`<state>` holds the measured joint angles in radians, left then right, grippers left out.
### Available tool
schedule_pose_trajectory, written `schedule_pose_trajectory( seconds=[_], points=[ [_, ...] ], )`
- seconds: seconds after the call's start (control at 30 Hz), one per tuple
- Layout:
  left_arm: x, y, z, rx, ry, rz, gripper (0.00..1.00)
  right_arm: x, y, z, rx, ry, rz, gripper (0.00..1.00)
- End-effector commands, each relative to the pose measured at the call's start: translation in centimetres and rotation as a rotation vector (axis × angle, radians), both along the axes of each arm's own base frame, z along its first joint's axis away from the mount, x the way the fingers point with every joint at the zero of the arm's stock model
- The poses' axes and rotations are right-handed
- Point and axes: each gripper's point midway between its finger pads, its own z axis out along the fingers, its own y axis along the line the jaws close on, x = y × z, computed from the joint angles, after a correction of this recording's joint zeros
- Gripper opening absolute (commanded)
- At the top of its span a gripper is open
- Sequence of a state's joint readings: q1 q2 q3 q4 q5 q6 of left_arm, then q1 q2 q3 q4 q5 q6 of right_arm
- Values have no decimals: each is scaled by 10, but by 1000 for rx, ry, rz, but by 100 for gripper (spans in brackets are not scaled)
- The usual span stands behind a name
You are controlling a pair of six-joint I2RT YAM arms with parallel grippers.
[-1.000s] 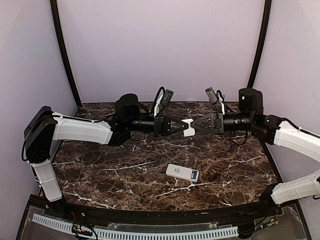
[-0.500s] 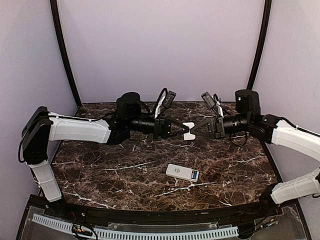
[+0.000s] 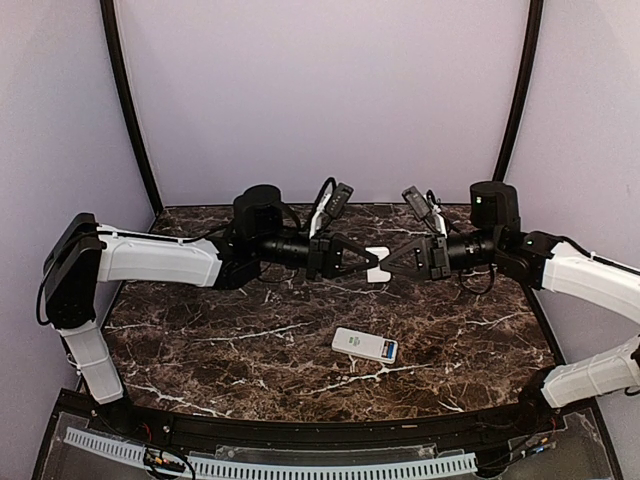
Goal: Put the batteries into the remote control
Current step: Pass from the left arm to the right
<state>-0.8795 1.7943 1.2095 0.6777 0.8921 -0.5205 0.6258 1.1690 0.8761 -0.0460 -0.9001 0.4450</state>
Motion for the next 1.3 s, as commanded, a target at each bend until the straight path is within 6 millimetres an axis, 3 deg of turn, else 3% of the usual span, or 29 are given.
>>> schedule_pose_trajectory(
  seconds=[0.0,0.13,0.23,0.33,0.67,0.7,0.83,0.93,1.03,1.1,1.27],
  points=[
    [11,-2,6,0,-26,58,0,-16,6,4,32,13,78,0],
    [17,-1,2,17,-37,100,2,-14,5,1,26,28,58,0],
    [29,4,-9,67,-65,178,25,-10,-1,-11,5,68,11,0],
    [38,9,-20,117,-102,234,38,-1,-8,-24,-3,120,-45,0],
    [43,16,-47,206,-151,258,48,12,-20,-53,-24,228,-134,0],
    [44,18,-54,234,-172,270,50,13,-22,-56,-37,234,-144,0],
    [39,36,-117,487,-426,247,67,14,-38,-77,-94,295,-211,0],
    [10,51,-173,674,-694,51,83,11,-48,-99,-125,370,-245,0],
    [-2,54,-201,748,-792,-54,89,9,-54,-117,-146,416,-272,0],
    [-4,51,-209,750,-824,-112,97,9,-55,-121,-146,419,-281,0],
    [5,41,-227,778,-868,-168,99,7,-57,-130,-159,431,-285,0]
  ],
)
